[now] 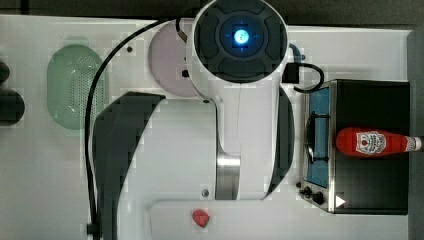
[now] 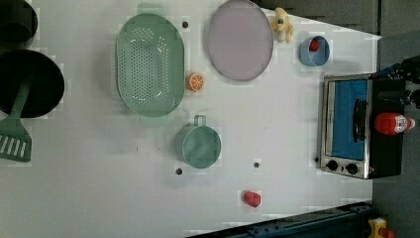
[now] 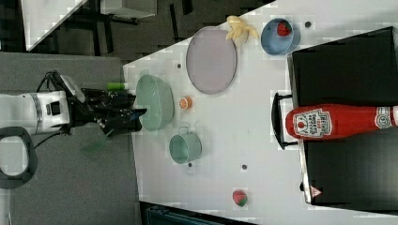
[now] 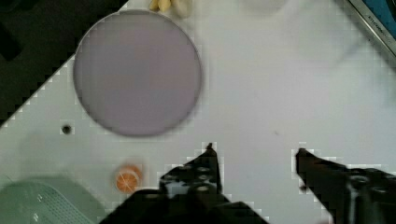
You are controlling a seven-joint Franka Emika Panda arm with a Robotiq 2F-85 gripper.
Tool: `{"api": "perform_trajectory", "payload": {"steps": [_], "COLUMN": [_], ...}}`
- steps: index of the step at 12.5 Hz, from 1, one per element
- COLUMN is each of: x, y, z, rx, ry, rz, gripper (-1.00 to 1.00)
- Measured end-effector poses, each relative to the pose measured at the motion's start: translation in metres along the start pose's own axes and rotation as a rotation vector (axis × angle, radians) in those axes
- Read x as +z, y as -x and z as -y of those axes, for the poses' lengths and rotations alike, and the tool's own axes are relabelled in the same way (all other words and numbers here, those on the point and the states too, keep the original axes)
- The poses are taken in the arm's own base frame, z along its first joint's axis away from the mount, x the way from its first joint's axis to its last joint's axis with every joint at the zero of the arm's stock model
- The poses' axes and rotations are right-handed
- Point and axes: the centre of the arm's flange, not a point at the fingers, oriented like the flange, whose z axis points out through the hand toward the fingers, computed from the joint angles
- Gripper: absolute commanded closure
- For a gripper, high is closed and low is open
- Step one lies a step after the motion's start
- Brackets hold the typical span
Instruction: Pick Ketchup from oven and place it on table.
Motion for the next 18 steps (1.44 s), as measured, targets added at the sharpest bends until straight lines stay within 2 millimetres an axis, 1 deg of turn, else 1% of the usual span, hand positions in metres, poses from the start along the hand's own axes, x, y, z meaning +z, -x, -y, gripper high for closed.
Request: {"api": "perform_trajectory", "payload": {"steps": [1, 2, 3, 4, 6, 7, 8, 9, 10, 11, 14, 15, 16, 17, 18], "x": [0.007, 0.004, -0.014, -0.041, -0.1, -0.12, -0.131, -0.131, -0.123, -0.104, -0.03, -0.004, 0.019, 0.038, 0.048], "y": [0.02, 0.04, 0.053, 0.059, 0.061, 0.057, 0.048, 0.033, 0.012, -0.01, -0.074, -0.093, -0.108, -0.118, -0.127], "z": [-0.027, -0.06, -0.088, -0.11, -0.136, -0.147, -0.155, -0.163, -0.173, -0.185, -0.229, -0.243, -0.257, -0.271, -0.284], "rx": [0.01, 0.024, 0.048, 0.07, 0.102, 0.121, 0.141, 0.172, 0.212, 0.259, 0.403, 0.448, 0.489, 0.524, 0.555], "ry": [0.038, 0.08, 0.063, 0.019, -0.099, -0.138, -0.163, -0.193, -0.205, -0.184, -0.088, -0.057, -0.04, -0.03, -0.029], "rz": [0.045, 0.078, 0.081, 0.051, -0.056, -0.098, -0.136, -0.163, -0.175, -0.149, -0.069, -0.046, -0.032, -0.024, -0.034], "gripper": [-0.59, -0.81, -1.0, -1.0, -1.0, -1.0, -1.0, -1.0, -1.0, -1.0, -1.0, -1.0, -1.0, -1.0, -1.0]}}
